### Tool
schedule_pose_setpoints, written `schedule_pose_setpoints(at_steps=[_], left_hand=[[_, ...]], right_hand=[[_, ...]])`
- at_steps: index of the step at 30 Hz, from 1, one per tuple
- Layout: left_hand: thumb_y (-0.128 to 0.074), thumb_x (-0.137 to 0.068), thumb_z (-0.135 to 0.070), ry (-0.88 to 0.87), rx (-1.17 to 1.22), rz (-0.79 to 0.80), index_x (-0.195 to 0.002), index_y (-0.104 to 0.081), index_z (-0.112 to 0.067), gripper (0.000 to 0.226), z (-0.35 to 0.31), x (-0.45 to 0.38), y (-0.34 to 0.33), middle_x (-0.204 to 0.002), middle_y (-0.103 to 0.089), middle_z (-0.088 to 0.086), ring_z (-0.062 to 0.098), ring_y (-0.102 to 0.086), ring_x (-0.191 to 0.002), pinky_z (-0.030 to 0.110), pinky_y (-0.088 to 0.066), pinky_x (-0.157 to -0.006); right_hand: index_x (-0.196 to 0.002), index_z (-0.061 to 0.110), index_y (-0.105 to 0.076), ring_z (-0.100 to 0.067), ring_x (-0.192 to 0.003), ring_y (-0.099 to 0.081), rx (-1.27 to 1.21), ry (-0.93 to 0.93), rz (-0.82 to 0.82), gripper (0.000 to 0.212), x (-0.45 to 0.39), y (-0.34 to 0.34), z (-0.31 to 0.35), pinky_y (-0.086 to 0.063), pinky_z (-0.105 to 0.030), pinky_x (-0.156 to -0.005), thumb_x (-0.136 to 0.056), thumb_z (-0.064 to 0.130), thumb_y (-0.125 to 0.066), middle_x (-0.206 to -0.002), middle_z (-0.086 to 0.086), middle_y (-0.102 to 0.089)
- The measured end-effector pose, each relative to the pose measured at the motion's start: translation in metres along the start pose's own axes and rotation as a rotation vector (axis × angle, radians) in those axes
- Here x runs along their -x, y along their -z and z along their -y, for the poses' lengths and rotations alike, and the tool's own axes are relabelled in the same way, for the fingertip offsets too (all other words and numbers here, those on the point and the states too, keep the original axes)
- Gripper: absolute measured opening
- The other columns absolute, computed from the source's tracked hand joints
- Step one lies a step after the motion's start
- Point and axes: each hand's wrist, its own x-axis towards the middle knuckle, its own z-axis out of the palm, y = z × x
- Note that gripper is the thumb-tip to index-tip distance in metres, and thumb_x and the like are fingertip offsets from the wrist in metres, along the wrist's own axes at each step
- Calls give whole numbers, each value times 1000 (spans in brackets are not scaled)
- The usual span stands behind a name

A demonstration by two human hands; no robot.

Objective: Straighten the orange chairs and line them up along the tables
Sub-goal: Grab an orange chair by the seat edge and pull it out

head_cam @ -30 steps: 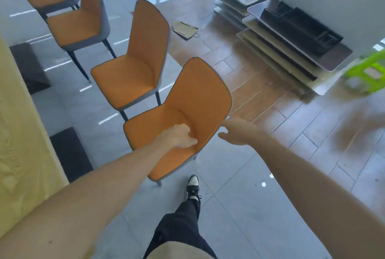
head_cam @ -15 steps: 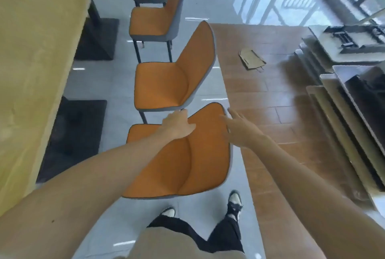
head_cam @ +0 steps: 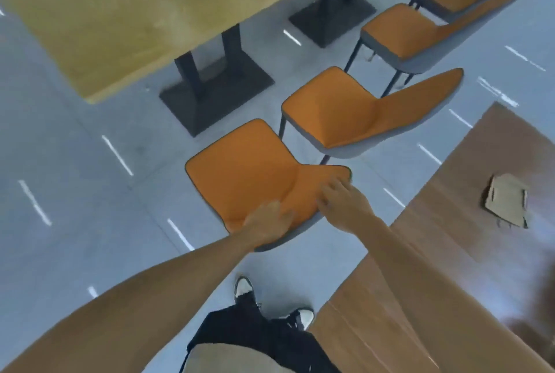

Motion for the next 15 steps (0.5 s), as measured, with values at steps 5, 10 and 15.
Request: schedule_pose_setpoints(at_steps=[5,10,15], left_hand=[[-32,-103,-31,16,55,-105,-64,-33,-22,40,-2,19,-43,-68,-51,7,30,-52,-68,46,-45,-61],[-28,-104,-33,115,-6,-342,-74,-41,-27,33,-18,22,-60,-87,-64,1,28,-59,-88,42,-45,-88],[-26,-99,-41,334,-6,-570,-58,-49,-21,51,-26,14,-77,-62,-60,-6,19,-59,-66,38,-48,-78]], right_hand=[[-99,23,-69,-29,-108,-54,131,110,-249,45,-6,-17,-21,-29,-50,-105,-98,54,-37,-105,0,-64],[-76,17,-68,-29,-96,-53,97,240,-341,47,-28,-18,-39,-44,-40,-85,-90,55,-43,-93,-4,-62],[-61,17,-50,-21,-67,-46,-34,400,-425,38,-44,-25,-45,-41,-38,-65,-92,40,-47,-66,3,-47]])
